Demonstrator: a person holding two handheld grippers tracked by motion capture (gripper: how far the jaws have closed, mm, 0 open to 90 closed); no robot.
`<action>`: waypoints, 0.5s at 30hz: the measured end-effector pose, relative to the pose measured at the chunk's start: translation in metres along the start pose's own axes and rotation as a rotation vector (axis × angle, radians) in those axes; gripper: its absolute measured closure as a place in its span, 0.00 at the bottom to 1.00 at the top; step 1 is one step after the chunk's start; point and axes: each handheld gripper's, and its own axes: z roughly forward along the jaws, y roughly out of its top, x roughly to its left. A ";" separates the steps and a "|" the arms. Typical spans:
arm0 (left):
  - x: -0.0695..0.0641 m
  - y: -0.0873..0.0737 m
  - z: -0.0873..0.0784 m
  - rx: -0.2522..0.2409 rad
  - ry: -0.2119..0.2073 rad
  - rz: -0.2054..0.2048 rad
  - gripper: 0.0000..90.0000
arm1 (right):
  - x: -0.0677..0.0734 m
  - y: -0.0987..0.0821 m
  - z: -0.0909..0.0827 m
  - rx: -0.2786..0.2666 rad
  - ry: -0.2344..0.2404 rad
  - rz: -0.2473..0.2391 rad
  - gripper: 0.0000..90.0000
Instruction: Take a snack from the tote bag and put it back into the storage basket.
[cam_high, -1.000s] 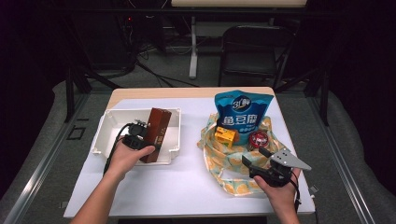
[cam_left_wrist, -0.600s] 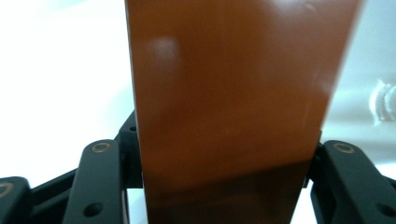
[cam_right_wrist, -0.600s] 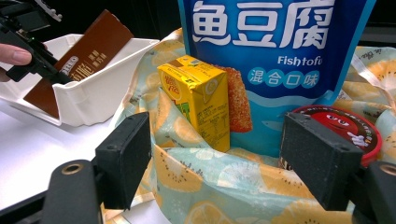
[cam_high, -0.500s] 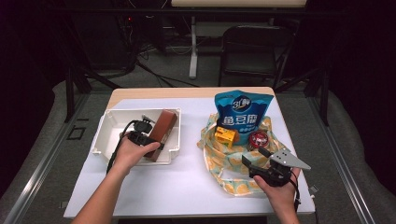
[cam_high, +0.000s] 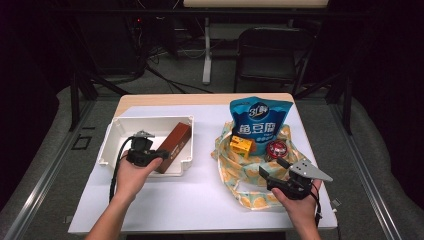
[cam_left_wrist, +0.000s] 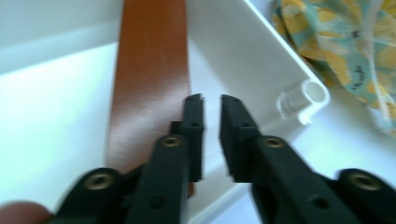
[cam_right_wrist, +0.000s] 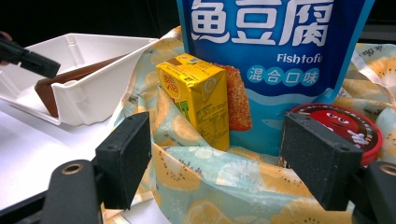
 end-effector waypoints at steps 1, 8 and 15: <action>-0.002 -0.004 0.001 -0.011 -0.013 -0.003 0.98 | 0.000 0.000 0.000 0.001 -0.001 -0.002 0.28; -0.012 -0.022 0.013 0.033 -0.004 0.021 1.00 | -0.001 -0.001 0.000 0.003 0.002 0.003 0.28; 0.003 -0.027 0.014 0.029 0.053 -0.024 1.00 | -0.001 -0.001 0.000 0.003 -0.001 0.002 0.28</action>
